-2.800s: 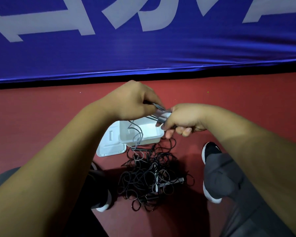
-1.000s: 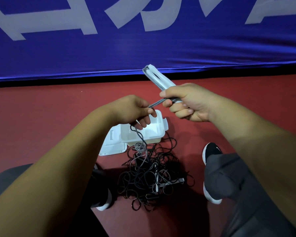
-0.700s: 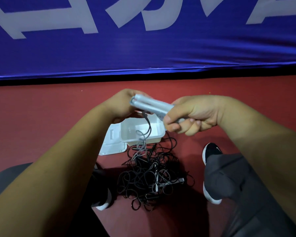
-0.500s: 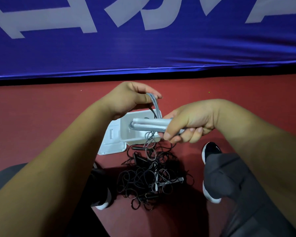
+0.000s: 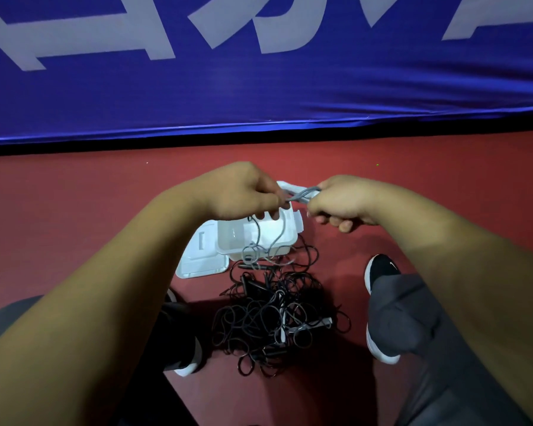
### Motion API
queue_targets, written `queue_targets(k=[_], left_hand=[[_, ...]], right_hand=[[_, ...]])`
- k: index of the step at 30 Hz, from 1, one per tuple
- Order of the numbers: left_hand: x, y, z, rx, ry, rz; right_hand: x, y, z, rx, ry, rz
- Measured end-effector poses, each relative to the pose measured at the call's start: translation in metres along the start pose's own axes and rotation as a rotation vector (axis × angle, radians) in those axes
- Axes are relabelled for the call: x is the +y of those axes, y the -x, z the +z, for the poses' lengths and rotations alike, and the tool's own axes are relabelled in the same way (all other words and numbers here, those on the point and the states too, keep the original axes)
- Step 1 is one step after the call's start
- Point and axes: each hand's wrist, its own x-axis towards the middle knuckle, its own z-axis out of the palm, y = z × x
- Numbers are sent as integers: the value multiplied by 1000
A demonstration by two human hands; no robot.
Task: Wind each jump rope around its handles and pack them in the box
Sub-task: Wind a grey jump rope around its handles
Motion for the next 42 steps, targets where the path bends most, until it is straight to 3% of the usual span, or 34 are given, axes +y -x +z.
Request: queue_targets(k=[5, 15, 22, 28, 35, 42], left_hand=[[-6, -6, 18, -54, 72, -136], [-6, -14, 29, 38, 365, -292], [0, -18, 35, 276, 534, -139], [-3, -15, 20, 235, 851, 102], [-4, -12, 13, 141, 773, 165], [-16, -10, 7, 104, 417, 55]], right_hand=[[-3, -6, 7, 88, -100, -147], [-18, 9, 11, -116, -395, -197], [-23, 4, 2, -27, -721, -95], [-26, 2, -1, -8, -814, -108], [-30, 7, -12, -79, -808, -144], [-30, 21, -11, -72, -778, -173]])
